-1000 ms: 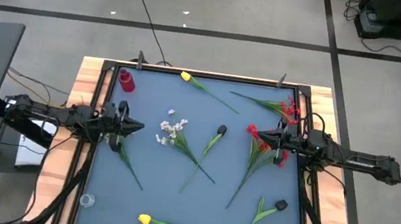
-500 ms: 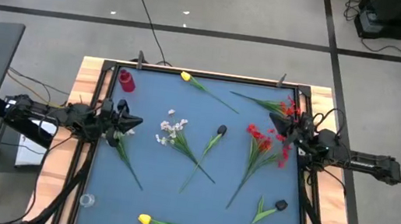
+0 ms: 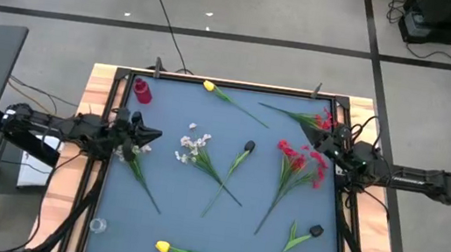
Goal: Sort flowers into vase by color
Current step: Put the bottom red flowers into the transparent vase
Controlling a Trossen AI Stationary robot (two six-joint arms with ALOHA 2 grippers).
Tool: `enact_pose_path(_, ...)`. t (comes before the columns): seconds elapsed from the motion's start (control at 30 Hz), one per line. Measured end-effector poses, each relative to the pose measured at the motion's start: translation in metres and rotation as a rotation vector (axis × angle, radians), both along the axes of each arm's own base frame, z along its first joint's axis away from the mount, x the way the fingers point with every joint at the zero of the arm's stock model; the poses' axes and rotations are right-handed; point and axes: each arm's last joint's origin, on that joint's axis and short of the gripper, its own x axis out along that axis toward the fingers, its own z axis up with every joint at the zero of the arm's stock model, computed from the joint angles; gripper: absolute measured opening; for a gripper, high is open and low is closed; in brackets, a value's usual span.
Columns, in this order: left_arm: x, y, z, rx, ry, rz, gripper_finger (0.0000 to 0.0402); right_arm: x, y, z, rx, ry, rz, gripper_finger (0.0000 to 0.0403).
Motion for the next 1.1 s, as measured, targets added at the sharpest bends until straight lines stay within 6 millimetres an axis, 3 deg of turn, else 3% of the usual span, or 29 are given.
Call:
enact_pose_path(0.27,0.013,-0.002,0.03,-0.015,0.143,0.009,0.0025,0.027,-0.004,0.039,-0.011,0.124,-0.006,0.0098)
enact_pose_path(0.5,0.019,-0.002,0.056,-0.051,0.236,0.027,0.0025,0.062,-0.011,0.06,0.306,0.194,-0.006,0.0119)
enact_pose_path(0.8,0.019,-0.006,0.068,-0.046,0.222,-0.081,0.0025,0.1,0.002,0.075,0.578,0.776,0.088,0.0119)
enact_pose_path(0.93,0.021,-0.007,0.065,-0.137,0.24,-0.077,0.0025,0.114,0.02,0.071,0.642,0.941,0.138,0.0119)
enact_pose_path(1.1,0.022,-0.007,0.067,-0.131,0.249,-0.085,0.0025,0.123,0.044,0.045,0.786,1.144,0.198,0.0121)
